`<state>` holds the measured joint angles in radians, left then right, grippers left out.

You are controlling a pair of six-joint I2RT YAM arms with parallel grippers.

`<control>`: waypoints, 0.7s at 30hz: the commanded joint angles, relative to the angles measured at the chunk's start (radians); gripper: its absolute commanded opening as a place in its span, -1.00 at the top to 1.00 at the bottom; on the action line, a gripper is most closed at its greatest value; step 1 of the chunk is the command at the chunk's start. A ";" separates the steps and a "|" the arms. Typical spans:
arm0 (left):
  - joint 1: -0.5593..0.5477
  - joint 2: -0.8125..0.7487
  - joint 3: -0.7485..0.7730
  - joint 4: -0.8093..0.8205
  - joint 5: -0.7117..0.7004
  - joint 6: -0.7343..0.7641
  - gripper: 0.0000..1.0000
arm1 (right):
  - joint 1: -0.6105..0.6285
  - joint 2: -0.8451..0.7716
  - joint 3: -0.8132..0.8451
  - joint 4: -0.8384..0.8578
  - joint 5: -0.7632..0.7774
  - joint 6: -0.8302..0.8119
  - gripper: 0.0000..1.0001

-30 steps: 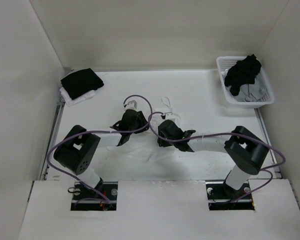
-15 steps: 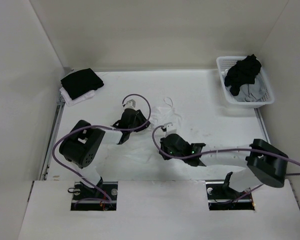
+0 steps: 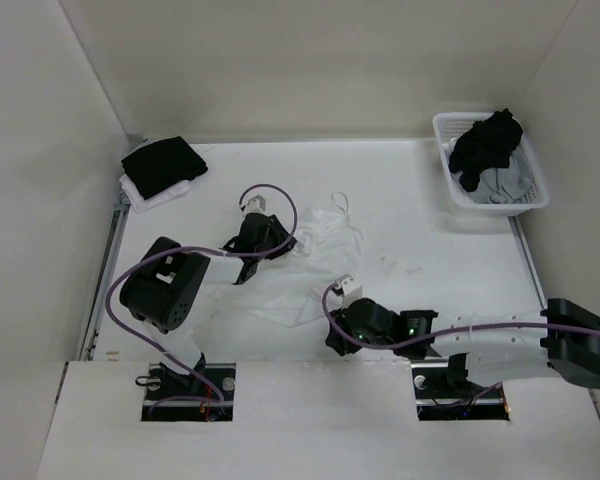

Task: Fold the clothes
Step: Flatten the tank top out

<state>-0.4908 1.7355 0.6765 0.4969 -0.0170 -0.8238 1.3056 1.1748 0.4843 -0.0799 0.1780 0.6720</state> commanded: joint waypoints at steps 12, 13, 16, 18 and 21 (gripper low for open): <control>-0.093 -0.277 -0.089 -0.047 -0.081 -0.009 0.34 | -0.338 0.350 0.321 0.215 0.012 -0.167 0.12; -0.097 -0.284 -0.095 -0.049 -0.078 -0.014 0.34 | -0.338 0.368 0.335 0.212 0.005 -0.170 0.13; -0.111 -0.304 -0.118 -0.049 -0.074 -0.024 0.34 | -0.335 0.408 0.353 0.198 -0.003 -0.172 0.17; -0.113 -0.312 -0.135 -0.046 -0.074 -0.034 0.34 | -0.335 0.419 0.355 0.187 0.009 -0.166 0.19; -0.116 -0.312 -0.149 -0.040 -0.058 -0.046 0.34 | -0.335 0.425 0.343 0.184 0.038 -0.164 0.19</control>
<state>-0.5987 1.4597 0.5453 0.4332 -0.0769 -0.8482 0.9653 1.5963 0.7994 0.0792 0.1917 0.5220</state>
